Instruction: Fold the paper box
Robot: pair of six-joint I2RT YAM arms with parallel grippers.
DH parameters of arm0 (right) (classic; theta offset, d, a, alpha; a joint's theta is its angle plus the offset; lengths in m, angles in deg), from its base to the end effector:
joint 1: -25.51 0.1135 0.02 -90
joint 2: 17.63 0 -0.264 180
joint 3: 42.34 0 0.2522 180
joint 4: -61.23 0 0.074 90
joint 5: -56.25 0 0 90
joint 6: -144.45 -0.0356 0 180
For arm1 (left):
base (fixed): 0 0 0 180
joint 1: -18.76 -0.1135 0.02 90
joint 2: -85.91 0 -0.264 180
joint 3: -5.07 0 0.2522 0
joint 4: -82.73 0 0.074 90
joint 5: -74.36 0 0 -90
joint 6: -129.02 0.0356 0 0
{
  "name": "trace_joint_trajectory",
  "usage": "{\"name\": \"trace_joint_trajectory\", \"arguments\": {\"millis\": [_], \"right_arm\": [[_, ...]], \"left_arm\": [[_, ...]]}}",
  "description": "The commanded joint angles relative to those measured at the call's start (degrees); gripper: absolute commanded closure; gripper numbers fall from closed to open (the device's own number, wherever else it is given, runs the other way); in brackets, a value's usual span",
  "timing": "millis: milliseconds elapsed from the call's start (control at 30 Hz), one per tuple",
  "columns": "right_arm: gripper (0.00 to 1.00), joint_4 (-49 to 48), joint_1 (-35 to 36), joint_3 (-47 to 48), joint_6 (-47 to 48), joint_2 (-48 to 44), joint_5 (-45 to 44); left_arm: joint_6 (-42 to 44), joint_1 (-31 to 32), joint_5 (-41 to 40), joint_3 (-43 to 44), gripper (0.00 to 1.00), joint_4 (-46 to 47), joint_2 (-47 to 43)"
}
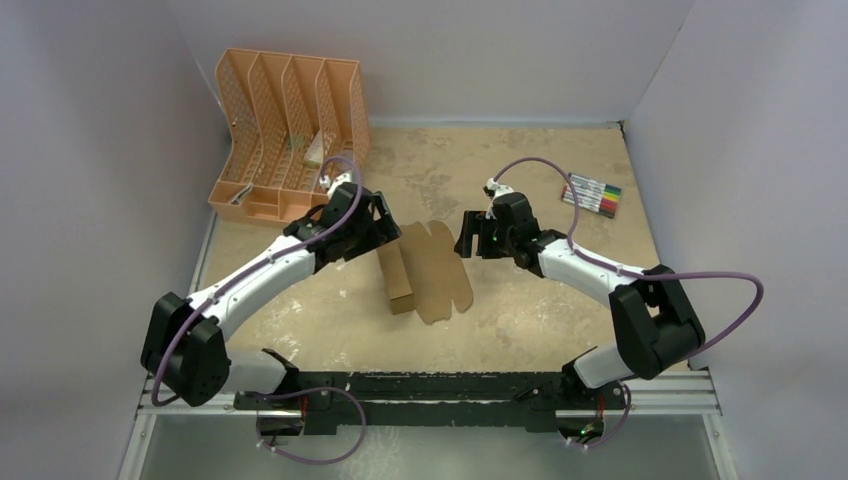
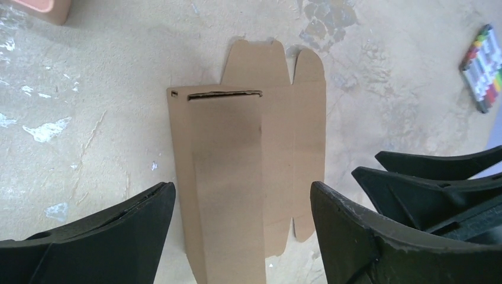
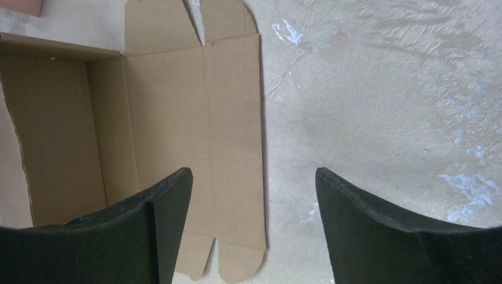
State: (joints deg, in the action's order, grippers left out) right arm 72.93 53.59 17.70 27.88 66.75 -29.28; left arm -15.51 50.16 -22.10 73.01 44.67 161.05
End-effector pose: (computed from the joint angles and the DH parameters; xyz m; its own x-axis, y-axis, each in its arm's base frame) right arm 0.2744 0.1495 0.2079 -0.6990 0.1325 -0.7027 -0.2373 0.8841 0.4027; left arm 0.2406 -0.1422 0.2594 -0.7184 -0.5096 -0.4735 -0.2326 0.8175 -0.5269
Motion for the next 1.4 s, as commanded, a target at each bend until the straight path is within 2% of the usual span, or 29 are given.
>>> {"name": "trace_joint_trajectory", "arguments": {"millis": [0,133,300,800,967,1167,1267,1333,1367], "right_arm": [[0.21,-1.3,-0.1,1.3,-0.8,-0.4,-0.2],[0.21,-1.3,-0.1,0.9,-0.3,-1.2,-0.8],[0.21,-1.4,-0.1,0.5,0.5,-1.7,-0.8],[0.21,-0.8,-0.2,2.9,2.4,-0.4,1.9],[0.21,-0.6,-0.2,3.9,2.5,-0.3,4.0],[0.21,-0.3,-0.3,4.7,2.0,0.8,6.1],[0.21,0.6,-0.3,5.5,2.1,1.6,7.1],[0.21,0.8,-0.3,5.6,2.1,1.7,6.9],[0.21,0.9,-0.3,5.7,2.0,1.7,6.7]], "left_arm": [[-0.2,4.0,-9.9,6.9,0.16,-8.9,4.8],[0.5,6.2,-16.0,10.9,0.16,-13.5,8.3],[0.6,7.0,-15.6,11.1,0.18,-13.3,10.7],[-0.7,6.9,-12.0,5.5,0.49,-6.3,6.5],[-1.1,6.3,-10.7,2.4,0.50,-3.9,3.6],[-3.8,1.2,-1.3,-8.3,0.50,7.6,-4.0],[-4.8,-1.2,2.0,-12.3,0.52,10.1,-6.3],[-4.0,-1.4,1.7,-11.7,0.47,8.9,-6.5],[-3.6,-1.3,0.8,-10.5,0.41,7.3,-6.2]]}}
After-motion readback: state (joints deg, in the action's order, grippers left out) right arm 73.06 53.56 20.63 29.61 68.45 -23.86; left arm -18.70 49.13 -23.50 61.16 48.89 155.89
